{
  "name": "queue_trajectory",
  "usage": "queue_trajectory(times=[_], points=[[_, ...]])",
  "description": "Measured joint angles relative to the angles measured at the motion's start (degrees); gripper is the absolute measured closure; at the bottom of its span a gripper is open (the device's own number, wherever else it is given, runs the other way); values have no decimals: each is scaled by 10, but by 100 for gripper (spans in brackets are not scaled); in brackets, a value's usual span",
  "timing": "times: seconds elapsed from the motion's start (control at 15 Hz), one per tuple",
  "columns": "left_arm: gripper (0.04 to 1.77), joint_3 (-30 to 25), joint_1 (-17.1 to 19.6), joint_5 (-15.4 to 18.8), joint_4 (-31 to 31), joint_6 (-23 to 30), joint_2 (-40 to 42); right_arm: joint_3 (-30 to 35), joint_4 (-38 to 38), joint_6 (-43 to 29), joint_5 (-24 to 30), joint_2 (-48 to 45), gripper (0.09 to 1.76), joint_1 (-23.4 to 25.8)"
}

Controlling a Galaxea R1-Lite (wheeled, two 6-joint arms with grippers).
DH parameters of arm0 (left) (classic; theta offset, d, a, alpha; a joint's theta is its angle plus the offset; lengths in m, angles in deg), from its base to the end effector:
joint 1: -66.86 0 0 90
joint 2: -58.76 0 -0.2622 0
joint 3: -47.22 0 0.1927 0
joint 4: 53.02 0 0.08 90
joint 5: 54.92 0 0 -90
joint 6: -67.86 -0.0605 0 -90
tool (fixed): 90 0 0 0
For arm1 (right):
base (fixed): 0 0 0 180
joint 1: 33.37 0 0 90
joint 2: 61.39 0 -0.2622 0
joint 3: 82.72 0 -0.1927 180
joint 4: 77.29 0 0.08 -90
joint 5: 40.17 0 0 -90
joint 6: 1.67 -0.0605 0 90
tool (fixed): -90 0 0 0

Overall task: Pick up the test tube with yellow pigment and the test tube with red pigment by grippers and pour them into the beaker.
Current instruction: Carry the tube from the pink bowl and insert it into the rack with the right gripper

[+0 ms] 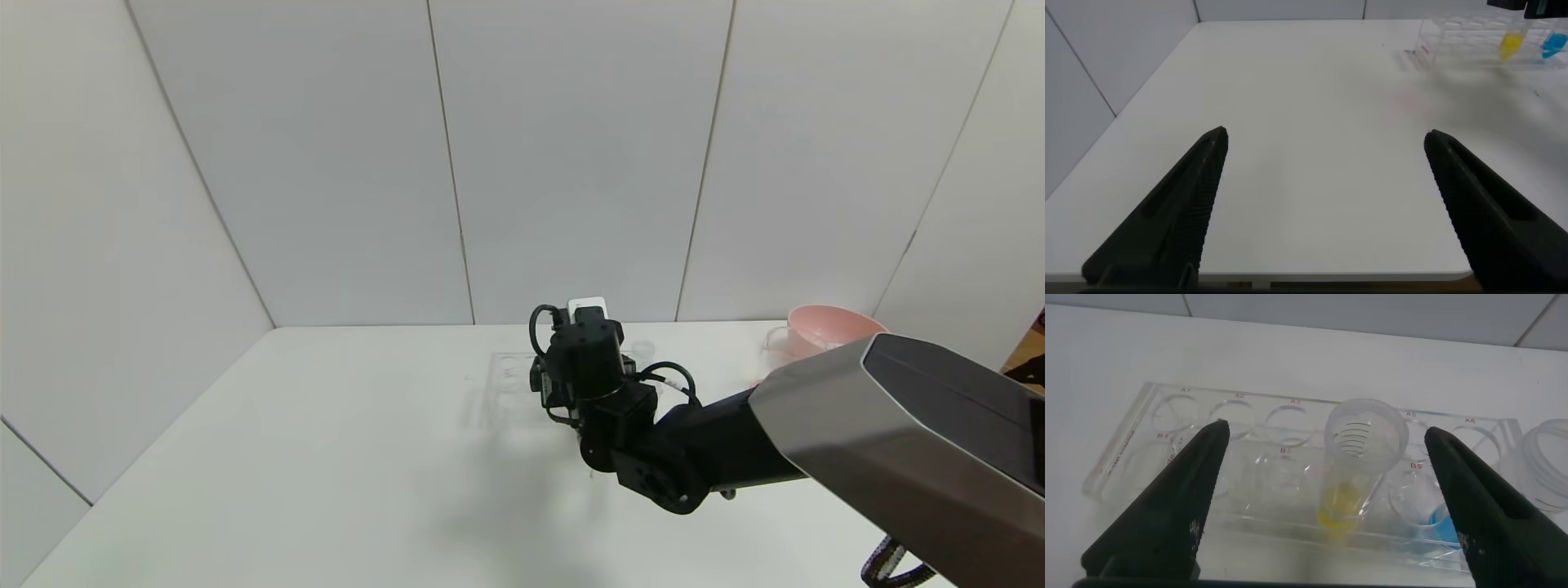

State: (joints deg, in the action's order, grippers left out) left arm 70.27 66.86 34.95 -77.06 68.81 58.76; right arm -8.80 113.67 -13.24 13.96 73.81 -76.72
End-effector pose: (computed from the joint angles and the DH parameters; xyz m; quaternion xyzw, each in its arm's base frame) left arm 0.0556 0.0001 0.0730 -0.0083 0.0086 0.0012 0.9999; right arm 0.3712 0.3017 0.0508 -0.0008 0.1275 0.0518 0.9905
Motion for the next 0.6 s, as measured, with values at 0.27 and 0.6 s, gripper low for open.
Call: queue_trajectory(times=[0.27,0.6], points=[[9,0,0,0,0,0,0,-15,9,4,1,11,14,1],[9,0,0,0,0,0,0,-27,10,2,-16,11,14,1]])
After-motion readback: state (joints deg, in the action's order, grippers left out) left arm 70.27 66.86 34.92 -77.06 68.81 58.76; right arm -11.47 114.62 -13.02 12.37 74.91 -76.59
